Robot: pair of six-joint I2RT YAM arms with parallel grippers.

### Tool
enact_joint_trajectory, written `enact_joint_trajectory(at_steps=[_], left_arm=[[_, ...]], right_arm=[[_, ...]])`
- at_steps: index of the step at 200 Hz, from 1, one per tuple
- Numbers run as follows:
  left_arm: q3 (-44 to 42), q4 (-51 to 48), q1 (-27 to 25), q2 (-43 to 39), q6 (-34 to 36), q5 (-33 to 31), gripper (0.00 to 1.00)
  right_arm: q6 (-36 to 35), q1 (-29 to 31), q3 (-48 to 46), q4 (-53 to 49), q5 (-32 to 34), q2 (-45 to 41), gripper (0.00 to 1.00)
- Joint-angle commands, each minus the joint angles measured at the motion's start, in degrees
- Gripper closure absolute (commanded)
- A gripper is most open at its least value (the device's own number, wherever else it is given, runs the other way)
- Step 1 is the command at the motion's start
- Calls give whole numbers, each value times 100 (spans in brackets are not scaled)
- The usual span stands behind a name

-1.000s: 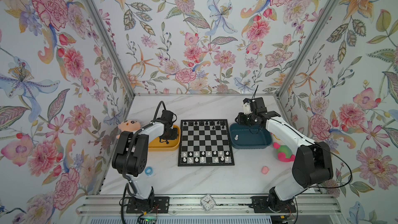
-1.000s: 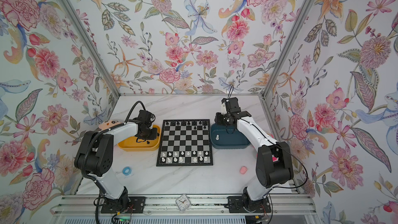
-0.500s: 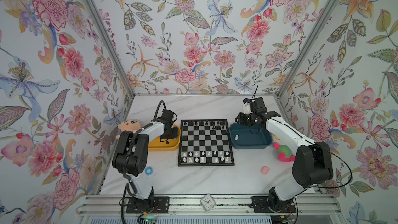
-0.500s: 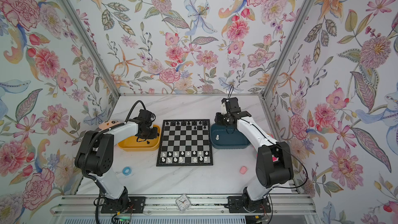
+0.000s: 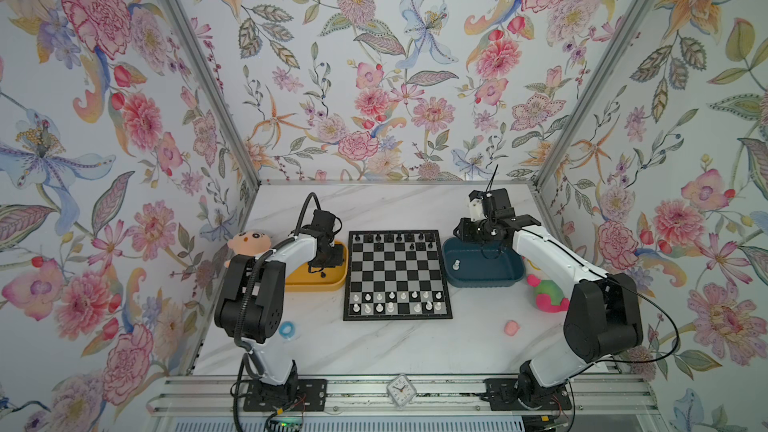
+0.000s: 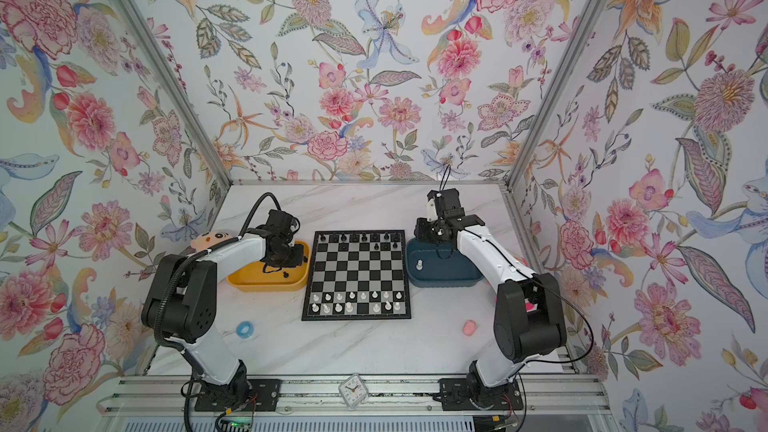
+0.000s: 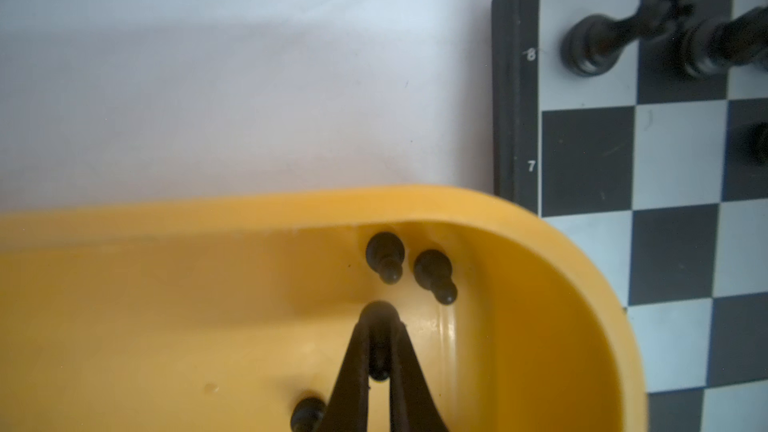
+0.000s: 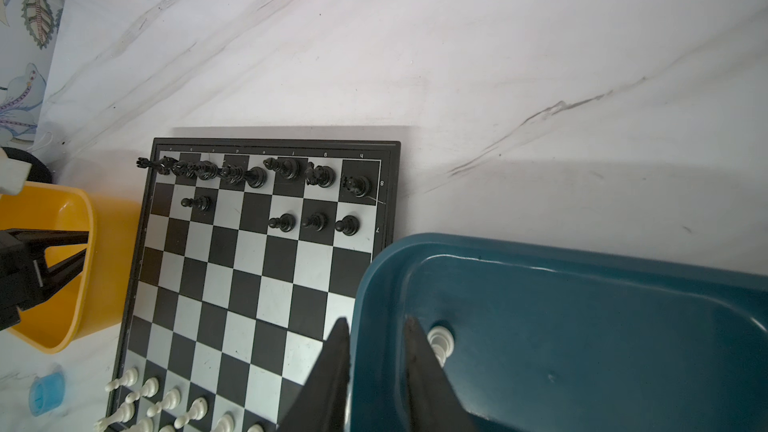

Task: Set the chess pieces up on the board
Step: 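Lower the left gripper into the yellow tray and close on another black pawn, then lift the black pawn and carry it toward the board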

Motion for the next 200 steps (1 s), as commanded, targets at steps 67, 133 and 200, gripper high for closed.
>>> enact_joint_trajectory(at_steps=[67,133,200], left_arm=[[531,-534,-166,-738,18,-257,98],[1002,-562,-551,-492,54,-117,99],[1364,-347,-898,137,45,166,99]], right_arm=[[63,-2,-162,37,-21,-124,75],[52,-3,-160,41,-28,-107,75],[48,-2,-119,36,-40,-77,75]])
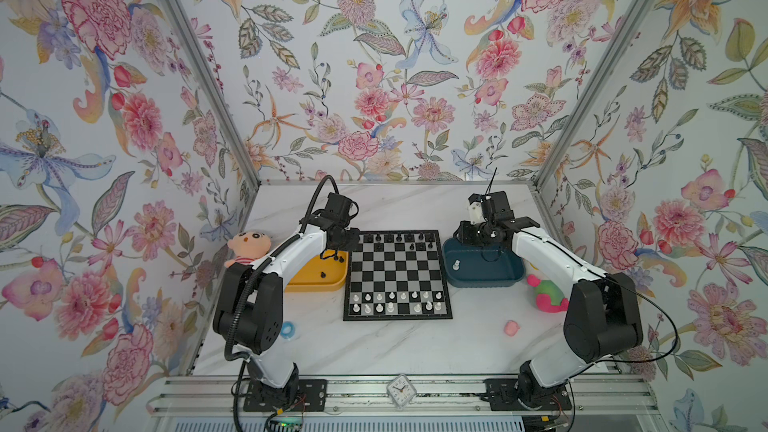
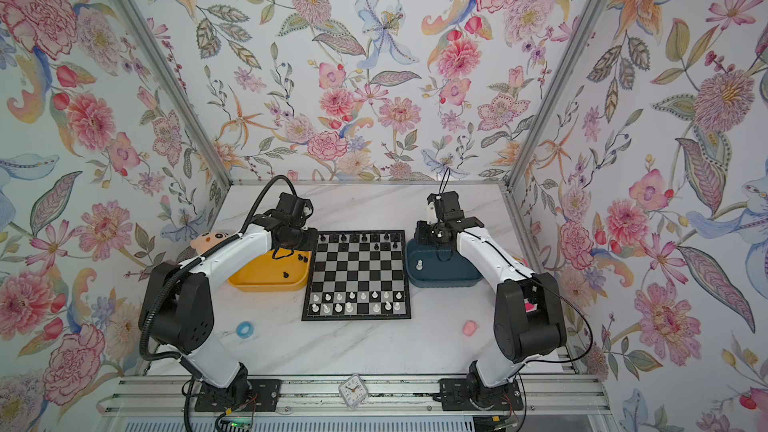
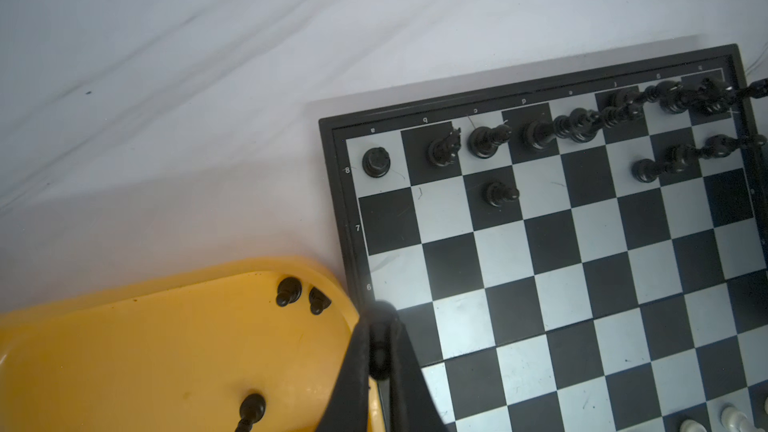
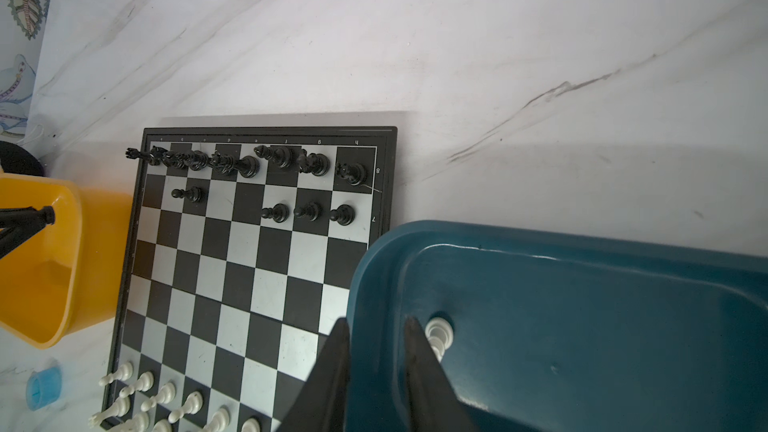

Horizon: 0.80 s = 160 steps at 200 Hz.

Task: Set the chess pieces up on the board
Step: 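Lift the black pawn and carry it toward the board, then lower the black pawn onto the board's farthest rows and open the left gripper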

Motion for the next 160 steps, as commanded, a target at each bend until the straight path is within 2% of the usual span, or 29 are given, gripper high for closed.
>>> enact_joint_trajectory(at_steps=[1,160], left_arm=[[292,84,-150,289,45,187,99],[729,420,-392,1349,72,279,98]], right_arm=[[30,-2,4,28,-24,-76,75],[38,-106,-127,28,-1,-138,75]])
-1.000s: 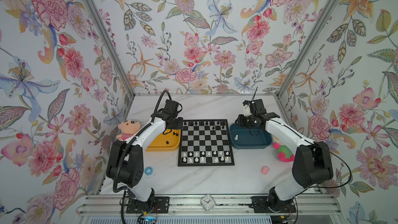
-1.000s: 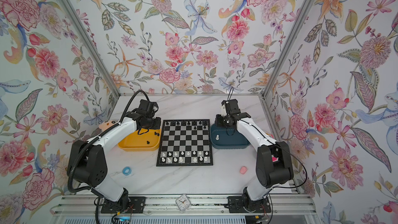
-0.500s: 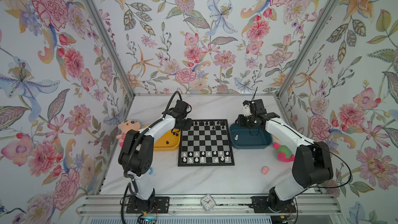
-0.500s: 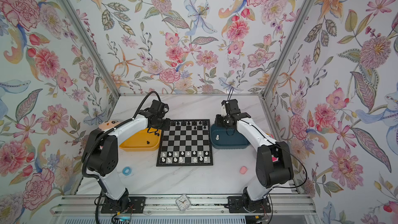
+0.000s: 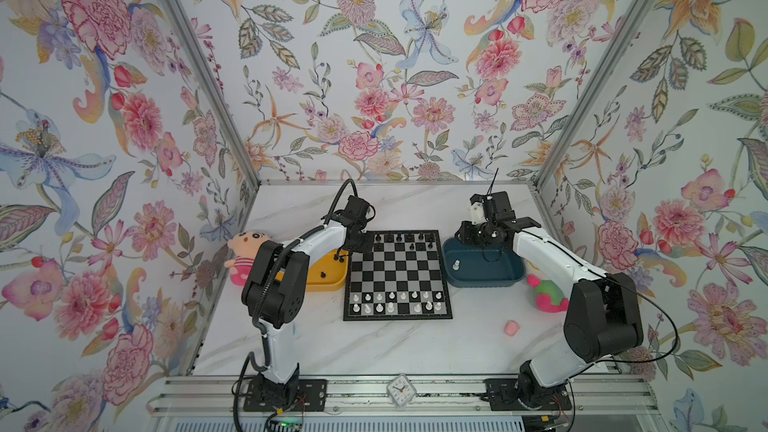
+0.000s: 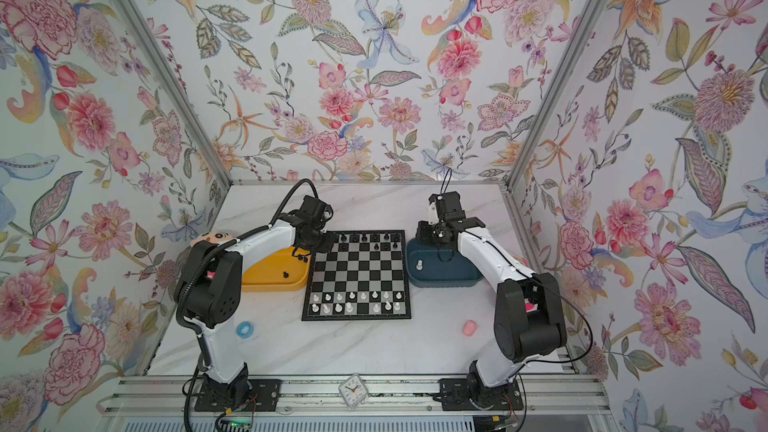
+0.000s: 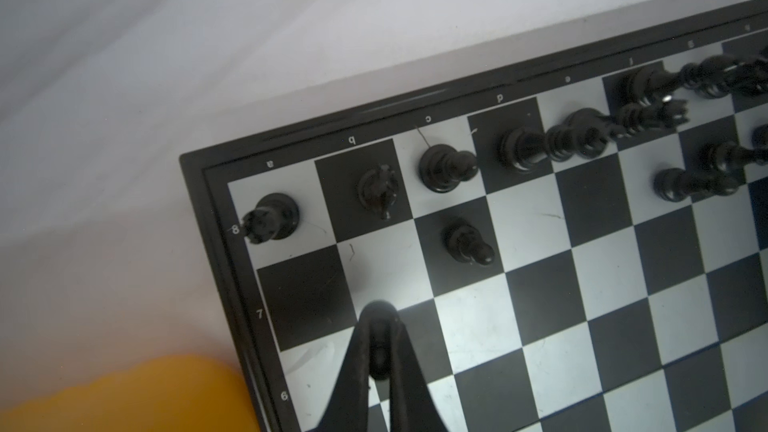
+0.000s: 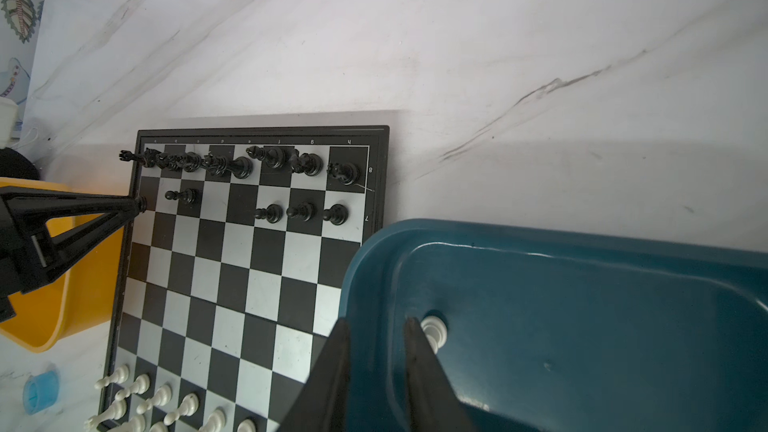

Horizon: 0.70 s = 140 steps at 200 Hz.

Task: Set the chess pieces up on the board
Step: 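Lower the black pawn onto the board's farthest rows and open the left gripper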

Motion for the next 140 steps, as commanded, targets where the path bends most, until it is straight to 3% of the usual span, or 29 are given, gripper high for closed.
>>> enact_joint_trajectory(at_steps=[1,140], left_arm=[[182,94,-51,140,70,59,98],[313,136,-56,471,54,33,92]], right_arm=[[32,-48,-94,30,-1,-137,75],[42,-98,-176,34,-1,-192,75]])
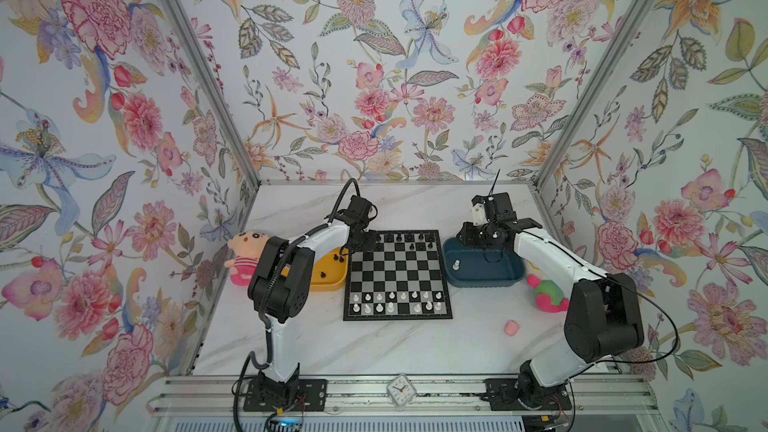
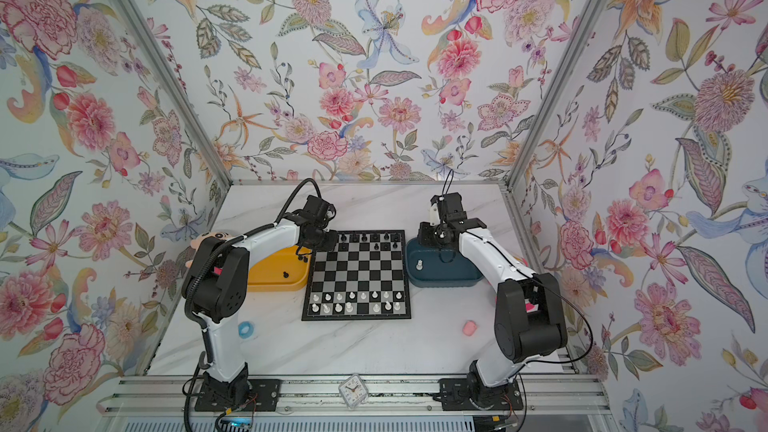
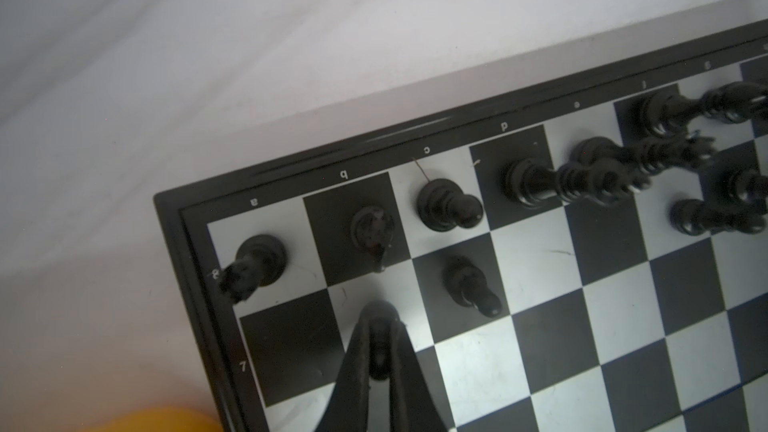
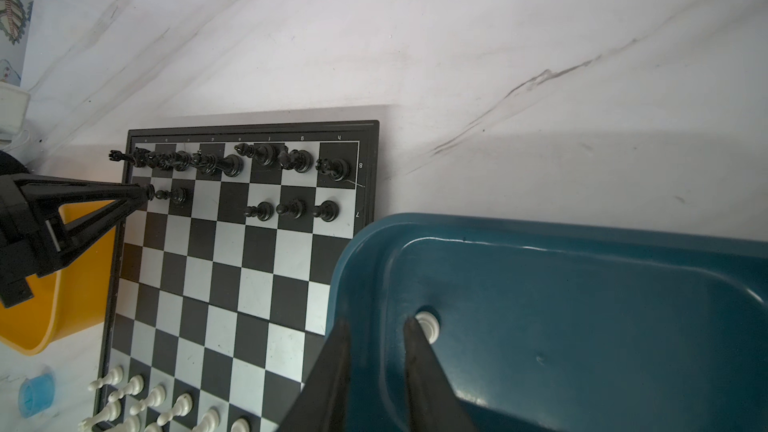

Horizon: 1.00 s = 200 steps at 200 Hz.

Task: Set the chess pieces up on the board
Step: 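Lower the black pawn onto the board's farthest rows and open the left gripper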

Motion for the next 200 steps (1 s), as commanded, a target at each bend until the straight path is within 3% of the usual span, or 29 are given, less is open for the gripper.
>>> enact_joint_trajectory(at_steps=[1,200], left_arm=[[138,-59,-47,179,53,28,92],[245,-202,-95,93,80,2,76]], right_arm=[[43,-47,-103,30,-1,-178,75],[41,-51,-91,19,-21,-229,75]])
